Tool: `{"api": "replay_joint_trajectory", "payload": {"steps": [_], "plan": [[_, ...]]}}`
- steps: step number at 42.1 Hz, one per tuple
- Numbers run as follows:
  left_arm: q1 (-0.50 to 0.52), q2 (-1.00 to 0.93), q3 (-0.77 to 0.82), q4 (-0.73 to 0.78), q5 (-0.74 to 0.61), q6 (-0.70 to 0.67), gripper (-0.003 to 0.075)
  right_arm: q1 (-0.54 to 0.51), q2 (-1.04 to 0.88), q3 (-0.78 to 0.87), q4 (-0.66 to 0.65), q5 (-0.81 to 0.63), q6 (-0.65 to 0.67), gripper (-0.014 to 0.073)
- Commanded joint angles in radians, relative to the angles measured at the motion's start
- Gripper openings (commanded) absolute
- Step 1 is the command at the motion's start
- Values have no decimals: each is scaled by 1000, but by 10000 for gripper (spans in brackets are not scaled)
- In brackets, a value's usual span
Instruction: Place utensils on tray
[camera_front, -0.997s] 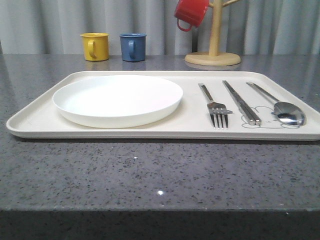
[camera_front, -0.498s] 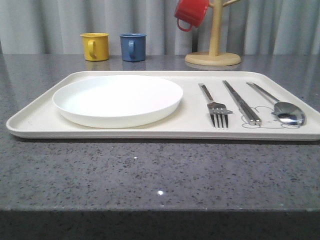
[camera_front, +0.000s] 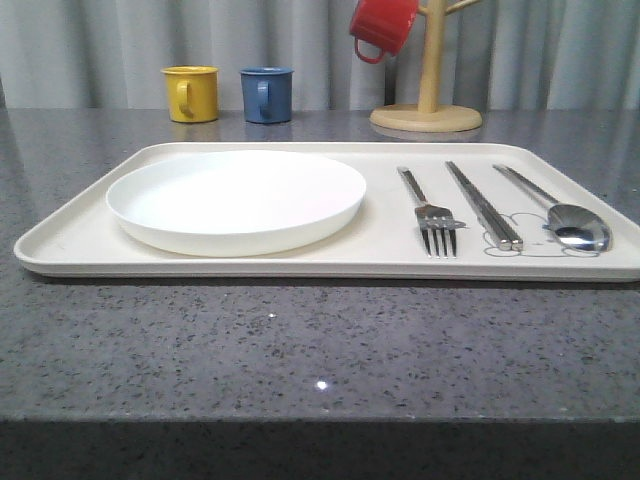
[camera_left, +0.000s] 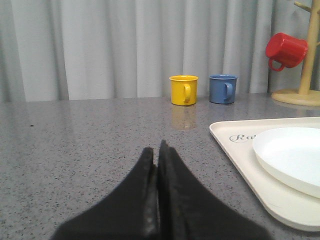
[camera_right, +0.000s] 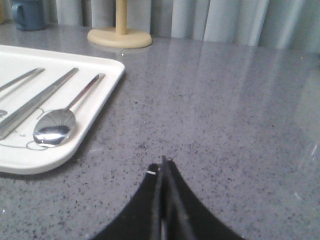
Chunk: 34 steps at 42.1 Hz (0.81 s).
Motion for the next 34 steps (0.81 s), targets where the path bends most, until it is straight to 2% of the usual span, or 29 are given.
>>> {"api": "replay_joint_trajectory", "payload": {"steps": [1, 14, 19, 23, 34], "plan": [[0, -20, 19, -9, -88, -1, -20, -3, -19, 0, 1, -121, -13, -116], [0, -20, 19, -9, -88, -1, -20, -4, -19, 1, 25, -133, -10, -116], [0, -20, 19, -9, -88, -1, -20, -4, -19, 1, 24, -148, 128, -116], [0, -20, 19, -9, -88, -1, -20, -4, -19, 1, -17, -148, 127, -116], [0, -20, 19, -9, -88, -1, -20, -4, -19, 1, -23, -156, 127, -116]]}}
